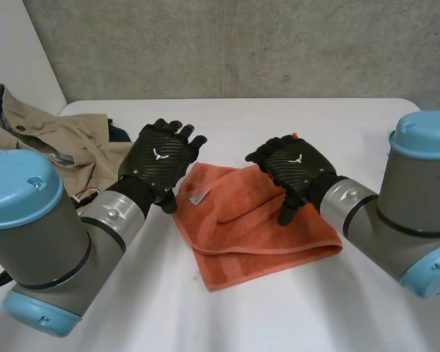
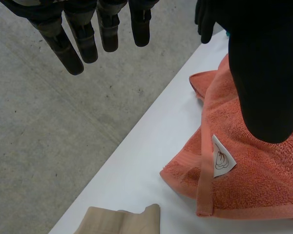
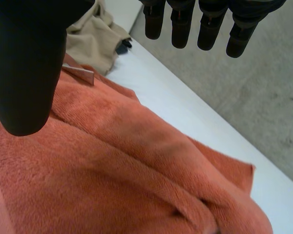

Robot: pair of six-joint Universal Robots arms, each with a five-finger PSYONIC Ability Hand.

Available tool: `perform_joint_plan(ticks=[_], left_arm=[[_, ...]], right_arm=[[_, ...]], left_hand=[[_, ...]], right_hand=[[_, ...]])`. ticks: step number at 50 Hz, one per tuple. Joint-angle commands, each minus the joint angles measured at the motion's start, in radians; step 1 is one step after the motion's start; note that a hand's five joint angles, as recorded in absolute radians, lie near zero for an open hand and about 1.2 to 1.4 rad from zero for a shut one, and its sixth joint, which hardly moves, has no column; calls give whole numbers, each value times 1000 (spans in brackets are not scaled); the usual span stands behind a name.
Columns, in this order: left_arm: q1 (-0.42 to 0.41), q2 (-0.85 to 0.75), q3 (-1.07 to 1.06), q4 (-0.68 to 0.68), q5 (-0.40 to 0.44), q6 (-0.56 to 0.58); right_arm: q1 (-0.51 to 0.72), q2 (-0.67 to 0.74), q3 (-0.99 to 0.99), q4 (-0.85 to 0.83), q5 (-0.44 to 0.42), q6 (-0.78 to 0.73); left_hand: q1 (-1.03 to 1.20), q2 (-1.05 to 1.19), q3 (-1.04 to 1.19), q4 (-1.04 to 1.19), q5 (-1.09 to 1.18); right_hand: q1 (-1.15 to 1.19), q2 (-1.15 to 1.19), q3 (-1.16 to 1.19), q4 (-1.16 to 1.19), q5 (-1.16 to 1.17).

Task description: Fold the laundry.

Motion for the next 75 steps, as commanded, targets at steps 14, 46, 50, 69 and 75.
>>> perform_joint_plan(ticks=[14,46,50,69,75], left_arm=[[193,-94,80,-168,353,86],[74,-550,509,-289,285,330],[51,-523,538,-303,211,319],[-1,-47,501,-353,90,-14],[-29,-33,532,-416,83,-12]], right_arm=[[-101,-157,-24,274,38,52],[-200,-144,208,150,24,-17],[-229,-155,217,156,29,-23],[-111,-77,151,296,143,336],[0,9,105,216,221,391]], left_hand=[[236,228,226,233,206],[1145,1136,1134,1141,1114],[1202,1194,1191,1198,1172],[1202,1194,1191,1198,1172],[1202,1194,1191,1198,1172]], right_hand=[[0,16,23,23,3],[14,30,37,38,18],[61,77,84,85,65],[49,65,73,73,53],[55,71,78,79,59]])
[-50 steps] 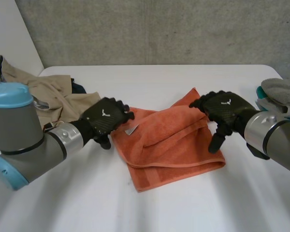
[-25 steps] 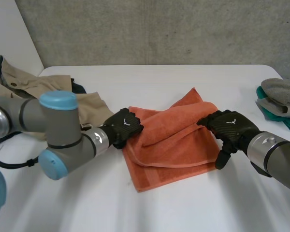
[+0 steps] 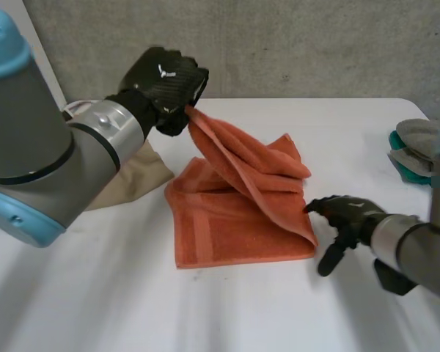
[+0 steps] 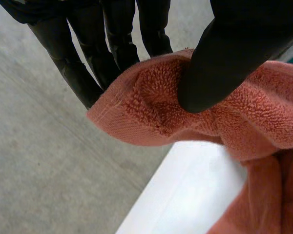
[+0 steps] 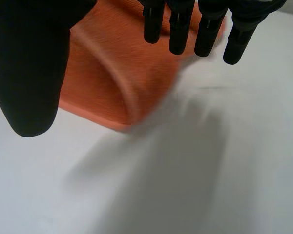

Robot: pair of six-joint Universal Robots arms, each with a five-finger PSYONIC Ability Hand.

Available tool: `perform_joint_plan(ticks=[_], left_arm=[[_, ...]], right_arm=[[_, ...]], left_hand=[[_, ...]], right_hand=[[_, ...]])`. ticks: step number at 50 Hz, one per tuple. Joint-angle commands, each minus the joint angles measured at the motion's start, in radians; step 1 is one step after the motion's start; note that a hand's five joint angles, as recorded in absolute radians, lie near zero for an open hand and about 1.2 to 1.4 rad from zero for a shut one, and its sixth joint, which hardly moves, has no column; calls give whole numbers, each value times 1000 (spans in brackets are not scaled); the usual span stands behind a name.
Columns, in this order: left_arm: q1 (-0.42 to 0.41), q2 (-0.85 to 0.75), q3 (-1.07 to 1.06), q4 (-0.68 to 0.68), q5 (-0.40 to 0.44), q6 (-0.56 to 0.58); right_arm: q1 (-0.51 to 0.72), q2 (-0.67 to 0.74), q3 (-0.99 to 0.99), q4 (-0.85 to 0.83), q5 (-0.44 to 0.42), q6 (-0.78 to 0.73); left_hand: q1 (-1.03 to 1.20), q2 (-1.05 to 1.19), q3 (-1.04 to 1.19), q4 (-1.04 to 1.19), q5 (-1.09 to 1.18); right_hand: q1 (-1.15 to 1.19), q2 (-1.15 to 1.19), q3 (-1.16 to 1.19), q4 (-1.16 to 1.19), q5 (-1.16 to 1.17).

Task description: Fold the laundry.

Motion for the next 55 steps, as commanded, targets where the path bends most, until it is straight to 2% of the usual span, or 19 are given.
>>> perform_joint_plan(ticks=[1,7,9,10,11,13,16,19,20,22,23,30,34,38,42,45,46,48,55], left_arm=[[-35,28,43,-89,-9,0],[-36,54,86,-158,-21,-29],[-36,80,106,-182,-26,-52],[-36,100,115,-196,-30,-70],[-36,112,118,-201,-32,-82],[-33,145,118,-210,-41,-109],[-27,172,112,-212,-52,-127],[7,201,94,-212,-72,-135],[34,209,81,-210,-79,-136],[63,213,72,-210,-84,-139],[91,218,61,-210,-81,-139],[191,213,0,-213,-92,-139],[224,210,-60,-210,-90,-147],[231,195,-118,-190,-84,-142],[235,172,-162,-146,-81,-142],[240,172,-176,-130,-79,-142],[244,172,-178,-129,-78,-142],[246,173,-176,-129,-75,-142],[238,235,-166,-130,-66,-133]], right_arm=[[143,120,-66,-112,113,70],[174,224,-139,-199,265,21],[174,255,-167,-239,319,-15],[168,266,-182,-264,343,-38],[166,269,-188,-271,352,-46],[152,258,-196,-290,380,-75],[134,199,-190,-299,389,-100],[68,27,-208,-337,360,-146],[25,-46,-243,-356,312,-187],[-3,-76,-294,-367,247,-236],[-4,-79,-358,-351,177,-280],[75,19,-627,-87,12,-367],[115,95,-646,38,-63,-370],[140,155,-572,77,-77,-371],[138,183,-483,37,-39,-344],[135,183,-445,21,-22,-313],[132,177,-433,20,-19,-295],[126,165,-432,17,-19,-278],[40,93,-497,98,-46,-287]], left_hand=[[288,203,211,202,225],[288,203,211,202,225],[288,203,211,202,225],[288,203,211,202,225],[288,203,211,202,225],[288,203,211,202,225],[288,203,211,202,225],[288,203,211,202,225],[288,203,211,202,225],[288,203,211,202,225],[288,203,211,202,225],[288,203,211,202,225],[288,203,211,202,225],[288,203,211,202,225],[288,203,211,202,225],[288,203,211,202,225],[288,203,211,202,225],[288,203,211,202,225],[288,203,211,202,225]], right_hand=[[21,15,22,21,37],[141,135,142,141,158],[395,390,397,396,412],[835,830,837,836,852],[1069,1064,1071,1070,1086],[1128,1122,1130,1128,1145],[1128,1122,1130,1128,1145],[1128,1122,1130,1128,1145],[1128,1122,1130,1128,1145],[1128,1122,1130,1128,1145],[1128,1122,1130,1128,1145],[1128,1122,1130,1128,1145],[1128,1122,1130,1128,1145],[1128,1122,1130,1128,1145],[1128,1122,1130,1128,1145],[812,806,814,812,829],[491,485,492,491,508],[227,222,229,228,244],[36,30,37,36,52]])
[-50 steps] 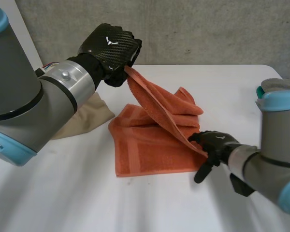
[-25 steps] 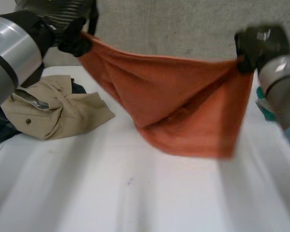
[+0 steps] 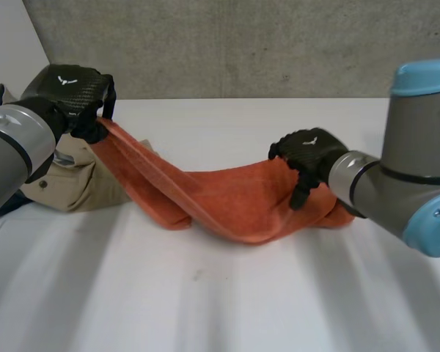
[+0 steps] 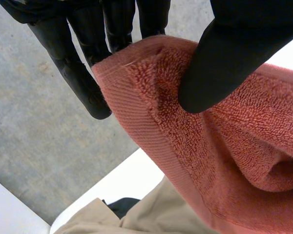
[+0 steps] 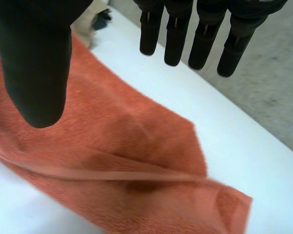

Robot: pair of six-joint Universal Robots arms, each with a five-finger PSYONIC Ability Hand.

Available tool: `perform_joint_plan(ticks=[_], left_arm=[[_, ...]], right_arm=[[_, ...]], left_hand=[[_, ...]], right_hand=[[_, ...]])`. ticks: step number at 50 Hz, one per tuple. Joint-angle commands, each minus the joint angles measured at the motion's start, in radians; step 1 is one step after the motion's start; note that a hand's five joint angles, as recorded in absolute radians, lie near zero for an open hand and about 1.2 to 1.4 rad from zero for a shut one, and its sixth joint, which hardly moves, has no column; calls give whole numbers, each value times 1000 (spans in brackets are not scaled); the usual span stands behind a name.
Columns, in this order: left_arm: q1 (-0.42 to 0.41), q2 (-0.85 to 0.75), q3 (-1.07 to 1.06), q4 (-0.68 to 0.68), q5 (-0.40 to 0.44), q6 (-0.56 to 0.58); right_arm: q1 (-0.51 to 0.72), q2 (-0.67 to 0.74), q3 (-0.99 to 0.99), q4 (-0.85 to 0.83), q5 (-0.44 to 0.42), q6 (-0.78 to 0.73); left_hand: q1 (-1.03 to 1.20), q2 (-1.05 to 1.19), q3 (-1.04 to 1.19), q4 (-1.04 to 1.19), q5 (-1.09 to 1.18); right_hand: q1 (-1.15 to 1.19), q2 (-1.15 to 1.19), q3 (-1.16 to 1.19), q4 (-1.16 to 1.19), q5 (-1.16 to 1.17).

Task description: Fold the laundry.

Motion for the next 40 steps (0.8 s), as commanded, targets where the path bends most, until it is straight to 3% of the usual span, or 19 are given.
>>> perform_joint_plan(ticks=[1,9,17,25,36,39,40], left_arm=[[-5,61,11,-4,8,4],[-24,133,-15,-18,48,1],[-51,226,-52,-24,71,0],[-68,292,-67,-24,87,8],[-33,297,-52,-25,97,8],[-24,300,-55,-24,97,6],[-19,302,-56,-22,97,4]], right_arm=[[-84,-63,-62,90,-38,-21],[-171,61,-237,231,-171,-262],[-186,324,-470,303,-248,-535],[-203,548,-662,257,-253,-570],[-229,693,-788,222,-254,-532],[-229,701,-787,197,-268,-491],[-226,693,-787,193,-266,-475]], left_hand=[[285,203,211,201,225],[285,203,211,201,225],[285,203,211,201,225],[285,203,211,201,225],[285,203,211,201,225],[285,203,211,201,225],[285,203,211,201,225]], right_hand=[[-84,-89,-88,-83,-67],[-87,-92,-91,-86,-70],[10,5,6,10,27],[86,81,82,87,103],[298,293,293,298,314],[605,600,600,605,621],[1016,1011,1012,1017,1033]])
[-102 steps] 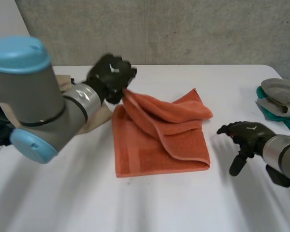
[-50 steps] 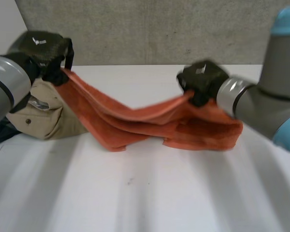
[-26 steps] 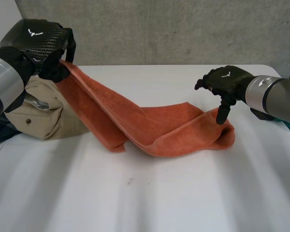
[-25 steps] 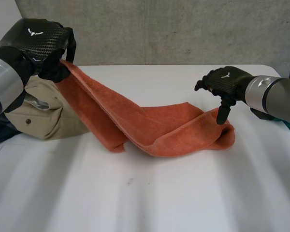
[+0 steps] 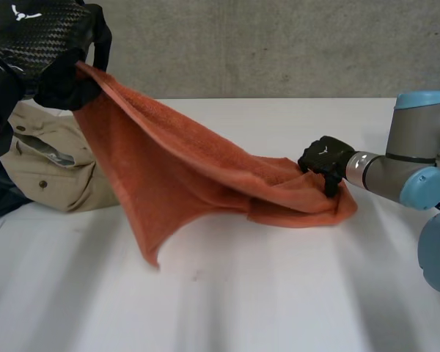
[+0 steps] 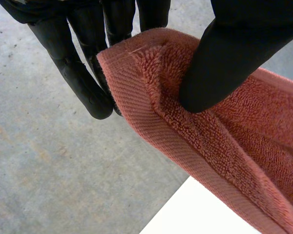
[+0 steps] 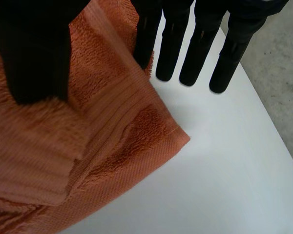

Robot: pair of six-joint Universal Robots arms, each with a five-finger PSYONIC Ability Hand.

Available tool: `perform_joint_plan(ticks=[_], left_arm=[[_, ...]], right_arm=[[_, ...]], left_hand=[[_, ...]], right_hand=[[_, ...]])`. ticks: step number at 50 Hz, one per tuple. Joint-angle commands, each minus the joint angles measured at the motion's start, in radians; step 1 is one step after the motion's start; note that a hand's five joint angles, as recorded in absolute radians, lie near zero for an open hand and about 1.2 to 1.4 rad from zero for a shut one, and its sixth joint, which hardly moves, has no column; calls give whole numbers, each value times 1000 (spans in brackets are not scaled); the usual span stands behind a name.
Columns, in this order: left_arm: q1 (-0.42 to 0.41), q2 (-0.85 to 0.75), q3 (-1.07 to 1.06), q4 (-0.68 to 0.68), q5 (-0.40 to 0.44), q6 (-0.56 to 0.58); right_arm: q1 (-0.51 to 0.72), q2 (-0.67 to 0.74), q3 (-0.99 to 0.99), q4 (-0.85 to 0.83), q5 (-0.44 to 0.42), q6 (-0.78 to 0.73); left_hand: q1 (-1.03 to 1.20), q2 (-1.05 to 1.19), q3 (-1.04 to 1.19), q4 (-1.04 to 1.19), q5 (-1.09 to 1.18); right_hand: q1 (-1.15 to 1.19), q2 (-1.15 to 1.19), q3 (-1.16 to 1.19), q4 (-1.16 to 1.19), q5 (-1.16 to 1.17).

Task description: Fold the laundry.

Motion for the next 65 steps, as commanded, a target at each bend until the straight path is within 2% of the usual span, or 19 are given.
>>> perform_joint_plan(ticks=[1,3,7,10,12,17,21,25,32,36,40,43,45,47,48,52,65], left_arm=[[24,0,-3,1,1,-6],[27,-5,-4,1,4,-3],[55,-8,-17,-4,1,0],[102,-32,-27,-8,5,6],[145,-67,-30,-18,7,21],[205,-169,-35,-99,8,84],[228,-300,-26,-191,8,149],[219,-421,8,-231,4,199],[187,-632,193,-242,-53,252],[141,-715,409,-274,-116,250],[92,-738,682,-260,-134,241],[70,-733,868,-171,-140,209],[63,-717,947,-49,-156,163],[66,-697,959,56,-171,121],[69,-674,953,167,-185,80],[75,-640,889,335,-200,23],[95,-624,594,335,-188,-6]], right_arm=[[0,-3,-2,-36,-10,78],[-4,-41,10,-26,3,93],[-39,-214,144,65,23,161],[-76,-386,305,109,16,150],[-119,-510,421,120,10,86],[-199,-690,587,186,30,-97],[-204,-728,661,296,46,-178],[-197,-687,708,396,54,-239],[-170,-580,609,388,135,-243],[-136,-514,445,324,152,-200],[-96,-461,213,150,181,-100],[-81,-445,55,-68,249,38],[-82,-457,15,-258,309,151],[-85,-478,24,-384,342,214],[-95,-504,53,-503,364,260],[-118,-569,157,-696,360,288],[-124,-595,378,-679,269,305]], left_hand=[[285,203,211,201,225],[285,203,211,201,225],[285,203,211,201,225],[285,203,211,201,225],[285,203,211,201,225],[285,203,211,201,225],[285,203,211,201,225],[285,203,211,201,225],[285,203,211,201,225],[285,203,211,201,225],[285,203,211,201,225],[285,203,211,201,225],[285,203,211,201,225],[285,203,211,201,225],[285,203,211,201,225],[285,203,211,201,225],[285,203,211,201,225]], right_hand=[[781,782,785,786,800],[781,782,785,786,800],[781,782,785,786,800],[781,782,785,786,800],[781,782,785,786,800],[781,782,785,786,800],[781,782,785,786,800],[781,782,785,786,800],[781,782,785,786,800],[781,782,785,786,800],[781,782,785,786,800],[781,782,785,786,800],[781,782,785,786,800],[781,782,785,786,800],[781,782,785,786,800],[781,782,785,786,800],[781,782,785,786,800]])
